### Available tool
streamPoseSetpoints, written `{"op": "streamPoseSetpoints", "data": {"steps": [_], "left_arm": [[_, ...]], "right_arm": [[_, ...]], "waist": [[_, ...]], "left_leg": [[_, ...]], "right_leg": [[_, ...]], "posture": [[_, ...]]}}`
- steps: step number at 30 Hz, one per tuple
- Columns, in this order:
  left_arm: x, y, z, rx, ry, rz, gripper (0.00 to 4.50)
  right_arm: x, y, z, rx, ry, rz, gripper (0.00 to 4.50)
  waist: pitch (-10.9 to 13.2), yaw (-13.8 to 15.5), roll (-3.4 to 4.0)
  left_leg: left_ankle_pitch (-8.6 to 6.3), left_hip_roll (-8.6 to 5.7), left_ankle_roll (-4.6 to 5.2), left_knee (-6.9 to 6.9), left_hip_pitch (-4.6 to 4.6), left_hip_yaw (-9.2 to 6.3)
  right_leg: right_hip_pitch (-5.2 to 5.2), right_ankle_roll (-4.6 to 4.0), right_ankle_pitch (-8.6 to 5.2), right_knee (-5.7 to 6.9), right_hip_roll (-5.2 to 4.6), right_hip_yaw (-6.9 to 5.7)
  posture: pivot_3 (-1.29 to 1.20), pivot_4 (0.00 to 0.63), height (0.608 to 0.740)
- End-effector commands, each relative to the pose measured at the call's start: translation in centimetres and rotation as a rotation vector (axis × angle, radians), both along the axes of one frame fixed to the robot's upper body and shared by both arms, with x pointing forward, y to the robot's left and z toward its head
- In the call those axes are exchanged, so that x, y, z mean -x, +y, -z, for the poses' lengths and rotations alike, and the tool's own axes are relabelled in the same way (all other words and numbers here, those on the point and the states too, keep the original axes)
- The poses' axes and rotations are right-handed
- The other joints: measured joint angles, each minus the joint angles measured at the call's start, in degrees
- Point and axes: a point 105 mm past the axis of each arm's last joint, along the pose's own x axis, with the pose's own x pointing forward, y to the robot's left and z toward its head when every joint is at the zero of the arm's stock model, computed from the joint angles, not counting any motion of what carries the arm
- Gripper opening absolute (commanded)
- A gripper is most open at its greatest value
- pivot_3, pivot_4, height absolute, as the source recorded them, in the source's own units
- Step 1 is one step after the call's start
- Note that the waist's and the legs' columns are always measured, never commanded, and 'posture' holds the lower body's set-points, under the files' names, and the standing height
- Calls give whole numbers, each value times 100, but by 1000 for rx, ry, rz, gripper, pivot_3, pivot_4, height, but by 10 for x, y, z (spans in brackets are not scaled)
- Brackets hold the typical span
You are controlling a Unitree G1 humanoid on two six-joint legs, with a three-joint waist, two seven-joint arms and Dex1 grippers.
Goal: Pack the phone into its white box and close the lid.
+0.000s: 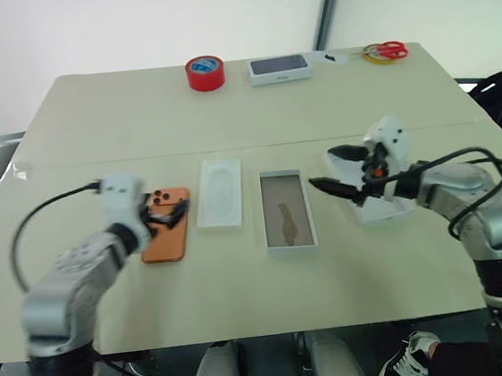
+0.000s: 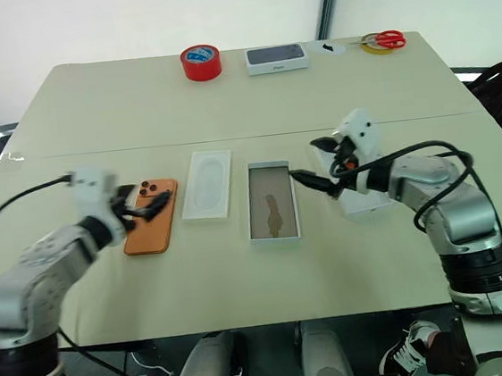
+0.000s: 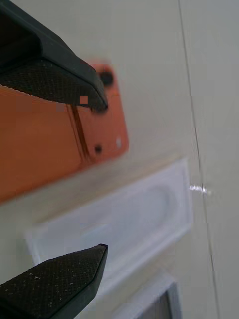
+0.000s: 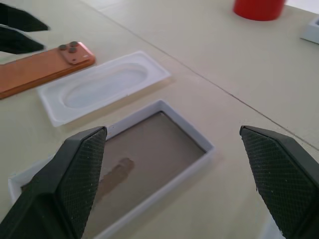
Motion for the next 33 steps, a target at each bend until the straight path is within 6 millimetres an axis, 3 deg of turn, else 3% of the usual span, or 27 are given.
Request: {"op": "streamPoseSetpoints", "data": {"steps": [1,12,26,29,33], "left_arm": [[-9,-8,-11,40,21,-49,4500],[-43,-19,-9,109,212,-160,4500],[-53,-37,5,153,384,-76,4500],[-54,-36,7,159,393,-84,3647],[-53,-35,8,166,398,-89,1602]], "right_arm": [[6,11,-14,-11,-62,-39,4462],[15,11,-9,30,-60,-42,4462],[31,15,-5,110,-59,-95,4462],[32,15,-5,112,-59,-96,4500],[34,19,-4,131,-51,-125,4500]], "waist": [[1,-15,0],[1,-10,-1],[1,-1,-3],[1,-1,-2],[1,-1,-3]], "left_leg": [[0,0,0,0,0,0],[1,2,1,-1,5,-5],[3,2,-2,0,6,-7],[4,1,-3,0,6,-7],[4,1,-4,0,5,-7]], "right_leg": [[-1,7,4,1,2,0],[2,12,6,6,14,-1],[4,11,5,7,14,-2],[4,11,6,7,13,-2],[4,11,6,6,13,-1]], "posture": [[0,150,732],[0,150,732],[0,150,732],[0,150,732],[0,150,732]]}}
